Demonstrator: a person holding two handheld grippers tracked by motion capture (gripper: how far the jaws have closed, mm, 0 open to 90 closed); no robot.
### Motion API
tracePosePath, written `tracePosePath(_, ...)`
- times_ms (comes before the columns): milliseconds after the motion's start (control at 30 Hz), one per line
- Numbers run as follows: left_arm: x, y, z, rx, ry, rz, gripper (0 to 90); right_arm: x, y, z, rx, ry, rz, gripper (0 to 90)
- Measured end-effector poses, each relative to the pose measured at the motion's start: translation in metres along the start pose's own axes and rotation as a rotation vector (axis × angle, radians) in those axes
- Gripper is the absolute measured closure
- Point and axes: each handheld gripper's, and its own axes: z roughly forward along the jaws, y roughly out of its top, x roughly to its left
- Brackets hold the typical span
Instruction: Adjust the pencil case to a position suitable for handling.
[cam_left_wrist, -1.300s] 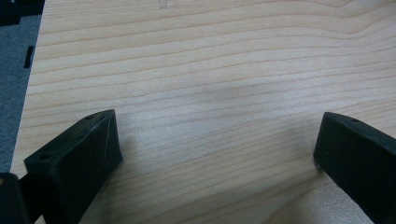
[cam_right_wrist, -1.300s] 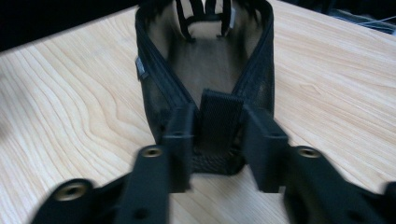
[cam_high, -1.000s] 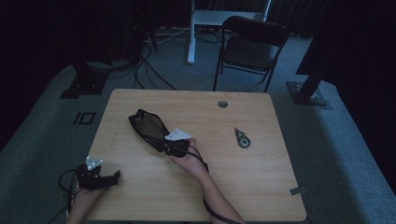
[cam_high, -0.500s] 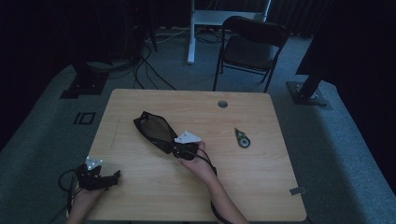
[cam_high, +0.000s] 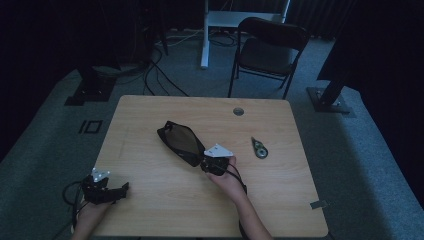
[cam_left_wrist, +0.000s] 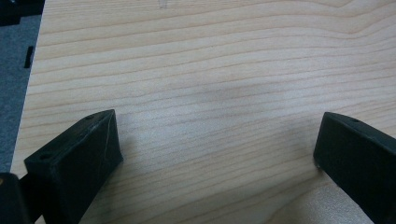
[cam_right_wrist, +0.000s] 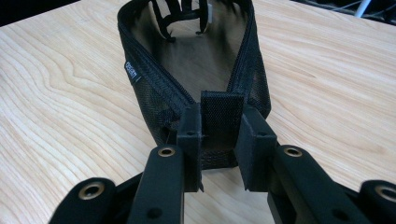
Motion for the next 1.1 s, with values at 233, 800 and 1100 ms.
tracePosePath(233,0.000,0.000,0.000,0.000,-0.001,0.001,0.7,-0.018,-0.010,-0.016,-0.002,-0.037,0.035,73.0)
tracePosePath(800,0.000,0.000,0.000,-0.001,0.000,-0.001,0.7,-0.045,-0.034,-0.056,-0.009,-0.107,0.076,73.0)
tracePosePath(1100,0.000,0.000,0.000,-0.001,0.000,-0.001,0.8,-0.046,-0.046,-0.073,-0.016,-0.128,0.096,73.0)
